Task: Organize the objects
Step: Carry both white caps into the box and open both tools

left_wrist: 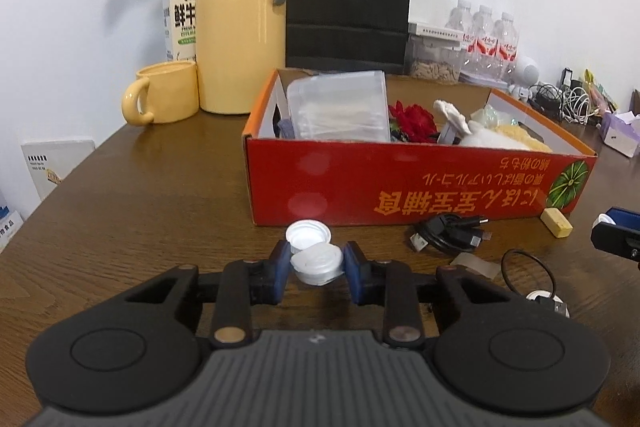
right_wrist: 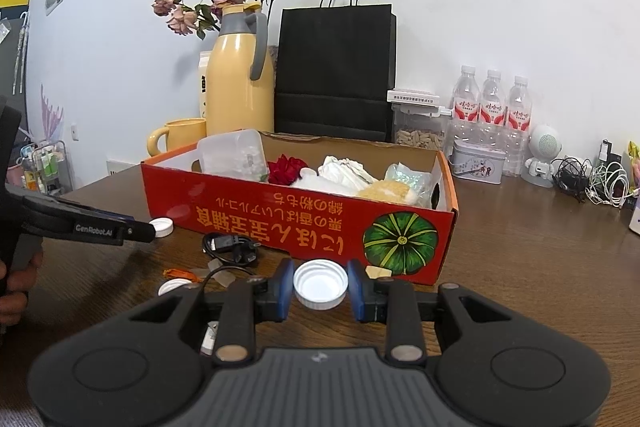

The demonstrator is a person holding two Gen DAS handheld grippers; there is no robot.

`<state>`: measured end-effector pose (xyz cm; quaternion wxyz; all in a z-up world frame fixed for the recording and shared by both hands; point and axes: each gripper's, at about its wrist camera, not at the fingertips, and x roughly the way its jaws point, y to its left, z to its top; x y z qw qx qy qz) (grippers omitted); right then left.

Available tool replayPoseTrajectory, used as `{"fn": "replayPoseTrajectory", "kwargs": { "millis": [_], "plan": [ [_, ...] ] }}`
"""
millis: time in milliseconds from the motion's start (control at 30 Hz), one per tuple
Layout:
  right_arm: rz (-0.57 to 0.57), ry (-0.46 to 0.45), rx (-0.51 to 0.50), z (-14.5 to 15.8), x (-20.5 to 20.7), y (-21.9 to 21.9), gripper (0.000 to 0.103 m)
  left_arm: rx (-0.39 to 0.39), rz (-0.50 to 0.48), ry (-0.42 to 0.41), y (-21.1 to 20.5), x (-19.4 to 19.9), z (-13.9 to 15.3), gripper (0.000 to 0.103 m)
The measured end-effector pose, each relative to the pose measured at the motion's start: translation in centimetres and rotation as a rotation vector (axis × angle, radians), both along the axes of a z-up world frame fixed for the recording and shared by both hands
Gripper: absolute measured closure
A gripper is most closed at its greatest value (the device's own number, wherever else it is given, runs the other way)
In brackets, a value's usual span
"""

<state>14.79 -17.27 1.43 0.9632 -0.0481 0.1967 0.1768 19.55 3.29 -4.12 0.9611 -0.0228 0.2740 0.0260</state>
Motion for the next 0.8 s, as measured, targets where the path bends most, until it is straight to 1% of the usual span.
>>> {"fn": "replayPoseTrajectory", "kwargs": {
  "millis": [167,300,433,567,800],
  "plan": [
    [-0.003,-0.009,-0.005,0.0,0.0,0.1,0.076,-0.004,0.006,-0.050,-0.2,-0.7,0.7,0.073],
    [-0.002,-0.054,-0.027,0.5,-0.3,0.5,0.076,-0.004,-0.008,-0.085,-1.0,-0.9,1.5,0.073],
    [0.015,-0.095,-0.010,2.0,-0.1,1.0,0.076,-0.010,-0.027,-0.126,-1.7,-0.8,2.9,0.073],
    [0.023,-0.143,-0.006,3.8,1.0,2.1,0.076,-0.006,-0.052,-0.158,-2.5,-0.2,4.5,0.073],
    [-0.010,-0.195,0.025,6.8,4.3,3.6,0.076,0.003,-0.060,-0.206,-3.9,3.3,7.1,0.073]
  ]
}}
